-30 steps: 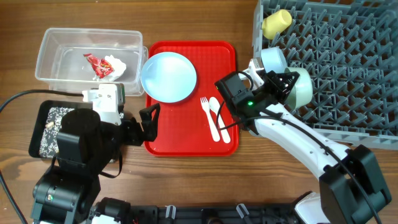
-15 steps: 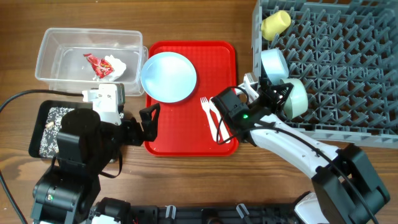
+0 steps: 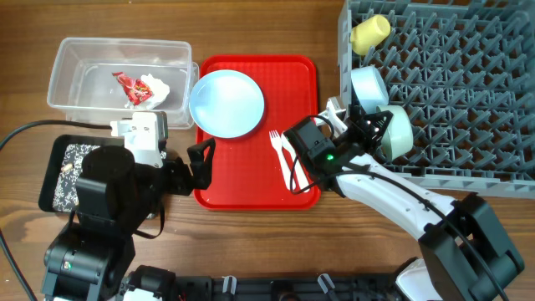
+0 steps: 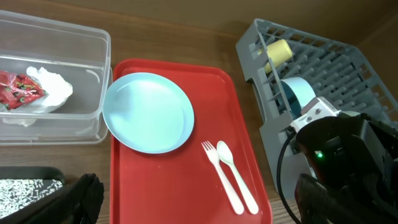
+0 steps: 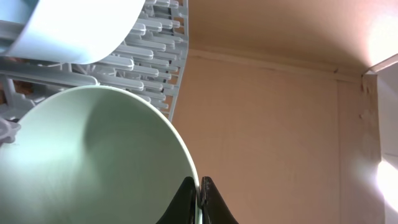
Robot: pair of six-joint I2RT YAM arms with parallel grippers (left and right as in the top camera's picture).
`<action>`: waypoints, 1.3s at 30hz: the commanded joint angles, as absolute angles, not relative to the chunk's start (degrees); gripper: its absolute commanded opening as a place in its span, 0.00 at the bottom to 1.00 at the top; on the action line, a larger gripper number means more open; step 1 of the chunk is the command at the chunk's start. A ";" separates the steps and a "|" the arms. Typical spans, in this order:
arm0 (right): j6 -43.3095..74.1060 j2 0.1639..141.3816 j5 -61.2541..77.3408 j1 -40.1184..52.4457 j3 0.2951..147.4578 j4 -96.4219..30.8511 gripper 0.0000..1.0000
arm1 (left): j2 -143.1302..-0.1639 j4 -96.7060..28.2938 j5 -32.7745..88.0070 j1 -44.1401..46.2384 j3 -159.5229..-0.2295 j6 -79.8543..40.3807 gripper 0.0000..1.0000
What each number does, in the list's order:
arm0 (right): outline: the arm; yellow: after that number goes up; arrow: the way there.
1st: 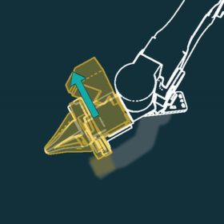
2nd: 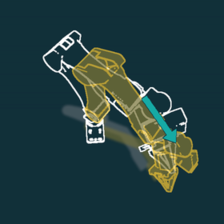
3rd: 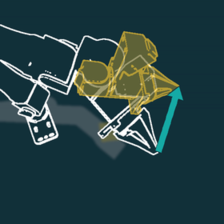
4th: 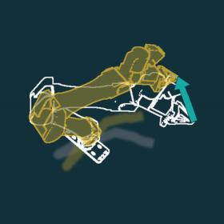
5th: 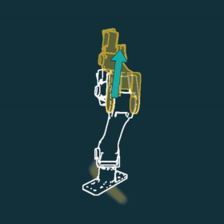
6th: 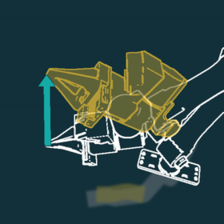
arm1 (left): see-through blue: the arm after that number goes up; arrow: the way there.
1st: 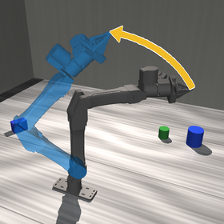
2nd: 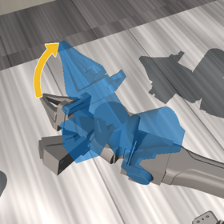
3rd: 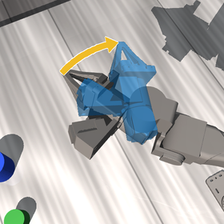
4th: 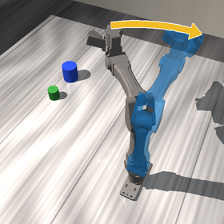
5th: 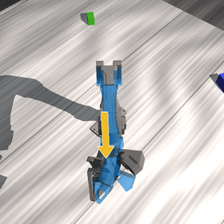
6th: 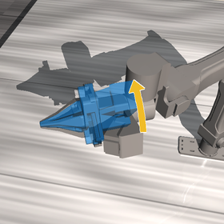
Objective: Sort waste into correct bins and load items into the dishwasher rack
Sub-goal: 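Release the green bowl in the rack's near row and withdraw right gripper, then move the right gripper left over the tray to the pale blue plate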
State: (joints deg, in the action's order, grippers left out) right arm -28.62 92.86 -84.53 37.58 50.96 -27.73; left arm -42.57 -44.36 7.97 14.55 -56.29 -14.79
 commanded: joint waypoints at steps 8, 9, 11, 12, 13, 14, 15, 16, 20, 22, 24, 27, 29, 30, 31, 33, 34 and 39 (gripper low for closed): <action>-28.23 93.56 -72.90 40.42 50.13 -27.11 0.04 | -42.37 -43.92 8.43 14.24 -56.14 -15.20 1.00; -28.01 93.56 -72.47 40.73 50.13 -27.00 0.05 | -42.37 -43.92 8.43 14.24 -56.14 -15.20 1.00; -26.94 93.56 -71.26 41.50 50.13 -27.00 0.08 | -42.37 -43.92 8.40 14.24 -56.14 -15.20 1.00; -26.41 93.56 -70.81 41.74 50.13 -27.00 0.09 | -42.37 -43.92 8.23 14.24 -56.14 -15.22 1.00; -25.45 93.56 -70.46 41.91 50.13 -27.00 0.13 | -42.37 -43.92 8.21 14.24 -56.14 -15.20 1.00; -24.88 93.56 -70.30 42.00 50.13 -27.00 0.17 | -42.37 -43.92 8.23 14.24 -56.14 -15.20 1.00; -24.34 93.56 -70.08 42.00 50.13 -27.00 0.18 | -42.37 -43.92 8.21 14.24 -56.14 -15.20 1.00; -23.81 93.56 -69.78 42.00 50.13 -27.03 0.21 | -42.37 -43.92 8.21 14.24 -56.14 -15.20 1.00; -23.77 93.56 -67.31 42.00 50.13 -27.03 0.36 | -42.37 -43.92 8.23 14.24 -56.14 -15.20 1.00; -21.71 93.56 -65.41 42.00 50.13 -27.05 0.47 | -42.37 -43.92 8.23 14.24 -56.14 -15.20 1.00; -19.33 93.56 -64.10 42.00 50.13 -27.44 0.47 | -42.37 -43.92 8.21 14.24 -56.14 -15.20 1.00; -16.14 93.56 -60.42 42.00 50.13 -29.02 0.48 | -42.37 -43.92 8.21 14.24 -56.14 -15.20 1.00; -14.44 93.56 -57.80 42.00 50.13 -30.24 0.50 | -42.37 -43.90 8.23 14.24 -56.14 -15.20 1.00; -13.58 93.56 -56.55 42.00 50.13 -30.83 0.51 | -42.37 -43.90 8.23 14.24 -56.14 -15.20 1.00; -12.82 93.56 -56.05 42.00 50.13 -31.00 0.51 | -42.37 -43.79 8.23 14.24 -56.14 -15.22 1.00; -11.79 93.56 -56.01 42.00 50.13 -30.81 0.52 | -42.37 -43.55 8.23 14.24 -56.14 -15.22 1.00; -11.84 93.54 -56.01 42.00 50.13 -30.65 0.52 | -42.37 -43.42 8.25 14.24 -56.14 -15.22 1.00; -11.84 93.54 -57.45 42.00 50.15 -29.10 0.54 | -42.37 -43.09 8.23 14.24 -56.14 -15.22 1.00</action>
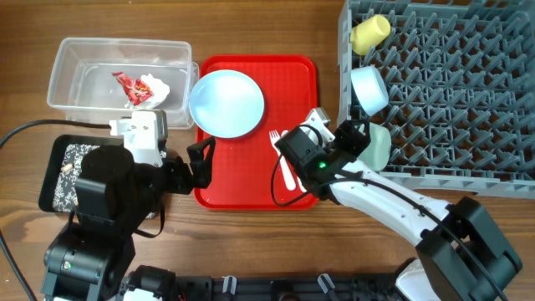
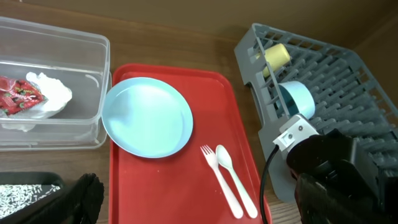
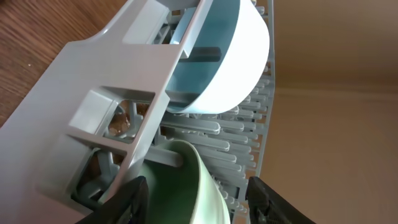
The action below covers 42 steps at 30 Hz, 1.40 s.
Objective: Sort waste into correct bins and load items into the dishwasher rack
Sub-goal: 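Move the right gripper left over the tray to the pale blue plate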
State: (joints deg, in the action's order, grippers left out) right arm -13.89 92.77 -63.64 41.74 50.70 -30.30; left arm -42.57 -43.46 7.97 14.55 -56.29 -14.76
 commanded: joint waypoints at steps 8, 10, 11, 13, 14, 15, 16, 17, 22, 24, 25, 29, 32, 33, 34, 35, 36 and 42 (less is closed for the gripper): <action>-11.84 93.54 -59.75 42.00 50.41 -22.48 0.57 | -42.37 -43.09 8.25 14.24 -56.14 -15.22 1.00; -12.08 93.54 -61.39 42.00 50.41 -19.77 0.58 | -42.37 -43.11 8.25 14.24 -56.14 -15.25 1.00; -12.05 93.54 -62.50 41.98 50.43 -18.61 0.58 | -42.37 -43.11 8.25 14.24 -56.14 -15.25 1.00; -12.05 93.54 -64.58 41.98 50.41 -16.78 0.59 | -42.37 -43.11 8.27 14.24 -56.14 -15.25 1.00; -12.08 93.54 -65.25 41.98 50.41 -16.01 0.59 | -42.37 -43.11 8.27 14.24 -56.14 -15.25 1.00; -12.08 93.54 -65.89 41.98 50.41 -15.44 0.59 | -42.37 -43.11 8.27 14.24 -56.14 -15.25 1.00; -12.05 93.54 -66.59 41.98 50.41 -14.63 0.59 | -42.37 -43.11 8.27 14.24 -56.14 -15.25 1.00; -12.05 93.54 -67.44 41.98 50.41 -13.76 0.59 | -42.37 -43.09 8.27 14.24 -56.14 -15.25 1.00; -15.55 93.51 -78.74 41.95 50.41 -1.67 0.61 | -42.37 -43.09 8.23 14.24 -56.14 -15.25 1.00; -19.46 93.19 -83.37 41.87 50.41 7.05 0.61 | -42.37 -43.03 8.10 14.24 -56.14 -15.22 1.00; -21.04 92.75 -84.25 41.76 50.41 10.68 0.61 | -42.37 -43.05 7.75 14.24 -56.14 -15.22 1.00; -24.40 90.04 -84.01 41.56 50.41 22.83 0.65 | -42.37 -43.11 6.72 14.24 -56.14 -15.25 1.00; -30.57 88.77 -83.53 41.56 50.41 39.86 0.70 | -42.37 -42.81 6.11 14.24 -56.14 -15.25 1.00; -32.05 88.77 -83.11 41.56 50.41 43.55 0.70 | -42.37 -42.63 5.52 14.24 -56.14 -15.25 1.00; -33.52 88.77 -82.17 41.56 50.41 47.57 0.71 | -42.37 -42.44 4.75 14.24 -56.14 -15.25 1.00; -34.15 88.77 -80.82 41.56 50.41 50.39 0.71 | -42.37 -42.30 4.23 14.24 -56.14 -15.25 1.00; -34.50 88.77 -79.09 41.58 50.41 52.45 0.76 | -42.37 -41.98 3.60 14.24 -56.14 -15.25 1.00; -26.83 88.77 -63.94 41.63 50.41 50.74 1.00 | -42.37 -41.10 3.53 14.24 -56.14 -15.22 1.00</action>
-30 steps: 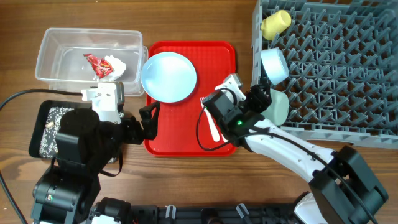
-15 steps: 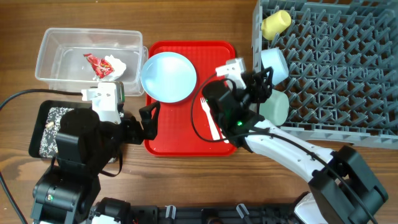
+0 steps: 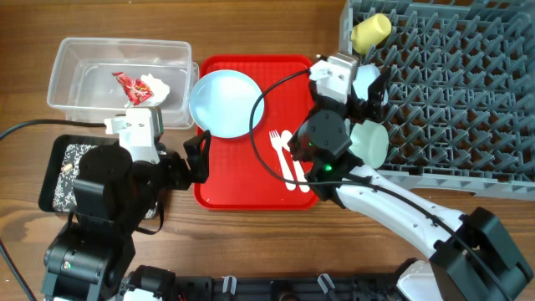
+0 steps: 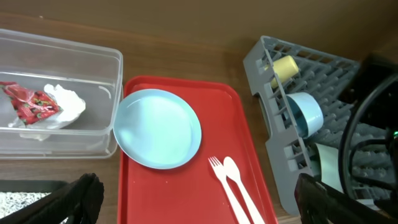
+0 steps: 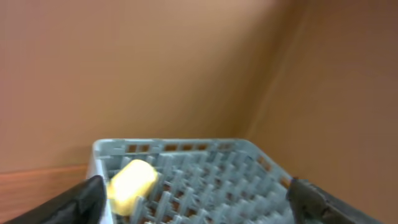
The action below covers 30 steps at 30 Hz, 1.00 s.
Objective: Sort waste into correct bins and load items into the dishwasher rack
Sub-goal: 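Move the right gripper left over the tray to the pale blue plate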
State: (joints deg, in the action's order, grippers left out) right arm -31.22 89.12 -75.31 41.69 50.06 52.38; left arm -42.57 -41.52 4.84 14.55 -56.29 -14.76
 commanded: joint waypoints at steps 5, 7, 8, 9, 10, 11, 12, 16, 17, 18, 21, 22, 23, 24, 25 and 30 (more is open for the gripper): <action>-11.97 88.77 -45.06 41.60 50.41 42.00 1.00 | -42.37 -41.12 3.53 14.24 -56.14 -15.22 1.00; -6.87 88.77 -37.87 41.56 50.41 38.70 1.00 | -42.37 -41.12 3.51 14.24 -56.14 -15.22 1.00; -5.28 88.77 -34.81 41.56 50.46 37.19 1.00 | -42.37 -41.12 3.49 14.24 -56.14 -15.22 1.00; -3.79 88.77 -29.71 41.56 50.87 33.28 1.00 | -42.37 -41.12 3.20 14.24 -56.14 -15.22 1.00; -2.59 88.77 -27.22 41.56 51.57 29.82 1.00 | -42.37 -41.12 2.81 14.24 -56.14 -15.25 1.00; -0.86 88.77 -24.91 41.47 52.62 25.58 1.00 | -42.37 -41.12 2.28 14.24 -56.14 -15.25 1.00; 1.21 88.77 -22.52 41.19 53.91 21.21 1.00 | -42.37 -41.12 1.69 14.24 -56.14 -15.25 1.00; 4.67 88.77 -10.17 38.59 60.27 6.76 1.00 | -42.37 -41.19 0.03 14.24 -56.14 -15.22 1.00; 4.69 88.77 -7.01 37.71 62.08 3.92 1.00 | -42.39 -41.19 -0.10 14.24 -56.14 -15.25 1.00; 4.69 88.77 -3.92 36.75 63.94 1.15 1.00 | -42.39 -41.19 -0.10 14.24 -56.14 -15.25 1.00; 6.09 88.92 1.87 33.71 69.08 -6.07 1.00 | -42.39 -41.19 -0.08 14.24 -56.14 -15.25 1.00; 6.52 88.92 2.04 33.23 69.41 -6.59 1.00 | -42.39 -41.19 -0.10 14.24 -56.14 -15.25 1.00; 6.63 88.92 2.42 32.62 69.45 -6.76 1.00 | -42.39 -41.19 -0.08 14.24 -56.14 -15.25 1.00; 6.70 88.97 2.92 32.08 69.43 -6.96 1.00 | -42.39 -41.19 -0.08 14.24 -56.14 -15.25 1.00; 6.98 89.25 3.49 31.62 69.43 -7.07 1.00 | -42.39 -41.19 -0.08 14.24 -56.14 -15.25 1.00; 10.11 92.82 6.46 29.85 69.60 -6.44 1.00 | -42.39 -41.19 -0.08 14.24 -56.14 -15.25 1.00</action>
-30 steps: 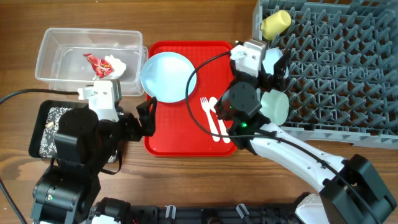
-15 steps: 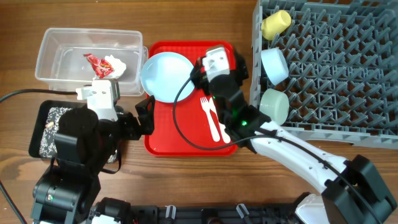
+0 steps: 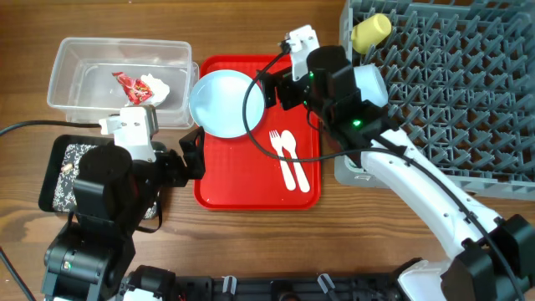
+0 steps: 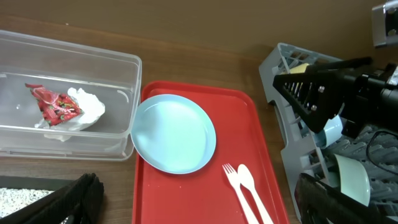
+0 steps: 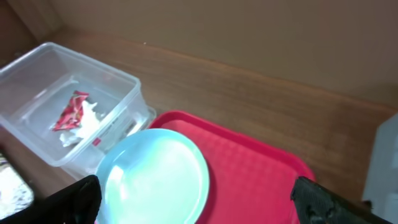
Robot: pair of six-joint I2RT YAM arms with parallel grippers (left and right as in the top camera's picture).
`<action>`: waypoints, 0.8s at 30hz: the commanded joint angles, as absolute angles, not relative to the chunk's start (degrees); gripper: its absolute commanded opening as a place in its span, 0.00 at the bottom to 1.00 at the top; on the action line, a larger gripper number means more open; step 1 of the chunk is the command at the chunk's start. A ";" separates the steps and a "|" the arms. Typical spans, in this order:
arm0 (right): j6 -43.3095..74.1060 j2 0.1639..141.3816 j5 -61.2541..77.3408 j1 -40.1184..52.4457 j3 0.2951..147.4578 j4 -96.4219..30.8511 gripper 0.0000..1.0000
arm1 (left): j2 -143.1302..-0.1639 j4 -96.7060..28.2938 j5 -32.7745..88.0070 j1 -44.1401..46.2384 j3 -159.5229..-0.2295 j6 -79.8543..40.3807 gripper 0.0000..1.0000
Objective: Sort waste into correct bins and load items into the dishwasher rack
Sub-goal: 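Move the right gripper left over the tray to the pale blue plate, then grasp the pale blue plate's rim with the right gripper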
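A light blue plate lies at the top left of the red tray, with a white fork and spoon to its lower right. My right gripper hangs open and empty over the tray's far part beside the plate. The grey dishwasher rack holds a yellow cup, a blue bowl and a pale green bowl. My left gripper is open at the tray's left edge, holding nothing.
A clear bin at the back left holds a red wrapper and white tissue. A black bin with speckled contents sits at the front left, partly under my left arm.
My right gripper has gone from the rack's left edge beside the blue bowl to above the tray's far part, now looking down on the plate. The left wrist has shifted slightly.
My right gripper was shut on the green bowl's rim at the rack's front left corner. Then it was open with the bowl standing in the rack. Later it was raised by the rack, and now it is over the tray near the plate.
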State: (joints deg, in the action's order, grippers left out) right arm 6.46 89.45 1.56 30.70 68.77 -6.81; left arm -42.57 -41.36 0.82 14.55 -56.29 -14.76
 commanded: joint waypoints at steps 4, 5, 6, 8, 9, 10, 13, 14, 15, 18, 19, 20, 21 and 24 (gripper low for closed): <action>10.92 97.69 7.88 29.10 72.47 -8.19 1.00 | -42.39 -41.23 -0.08 14.24 -56.14 -15.27 1.00; 10.94 99.29 7.79 29.06 74.24 -10.76 1.00 | -42.39 -41.39 -0.08 14.24 -56.14 -15.27 1.00; 10.96 100.51 7.79 29.06 75.79 -13.32 1.00 | -42.39 -41.54 -0.08 14.24 -56.14 -15.25 1.00; 11.00 102.32 7.70 29.06 77.93 -17.52 1.00 | -42.39 -41.85 -0.08 14.24 -56.14 -15.27 1.00; 11.25 103.00 7.01 29.04 78.41 -18.92 1.00 | -42.39 -42.04 -0.08 14.24 -56.14 -15.25 1.00; 11.92 103.33 5.87 29.04 78.43 -19.40 1.00 | -42.39 -42.19 -0.08 14.24 -56.14 -15.25 1.00; 12.19 104.14 4.03 28.99 78.43 -18.96 0.98 | -42.39 -42.26 -0.08 14.24 -56.14 -15.27 1.00; 11.97 104.57 4.14 29.02 78.43 -18.06 0.97 | -42.39 -42.26 -0.08 14.24 -56.14 -15.27 1.00; 11.92 104.99 4.16 29.02 78.43 -17.37 0.96 | -42.39 -42.26 -0.08 14.24 -56.14 -15.27 1.00; 10.90 107.68 5.63 29.02 78.43 -13.13 0.90 | -42.39 -42.26 -0.01 14.24 -56.14 -15.51 1.00; 11.00 108.84 7.05 29.02 78.43 -11.27 0.88 | -42.39 -42.26 0.12 14.24 -56.14 -15.49 1.00; 11.44 109.95 7.70 29.02 78.43 -9.93 0.87 | -42.37 -42.26 0.12 14.24 -56.14 -15.49 1.00; 12.49 110.91 7.77 29.02 78.43 -9.15 0.86 | -42.39 -42.26 0.12 14.24 -56.14 -15.51 1.00; 13.93 113.99 7.35 29.02 78.43 -7.92 0.84 | -42.37 -42.28 0.12 14.24 -56.14 -15.49 1.00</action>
State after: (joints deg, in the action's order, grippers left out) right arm 11.53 109.32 6.22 29.19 77.65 -8.78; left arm -42.57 -42.41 0.67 14.55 -56.29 -14.79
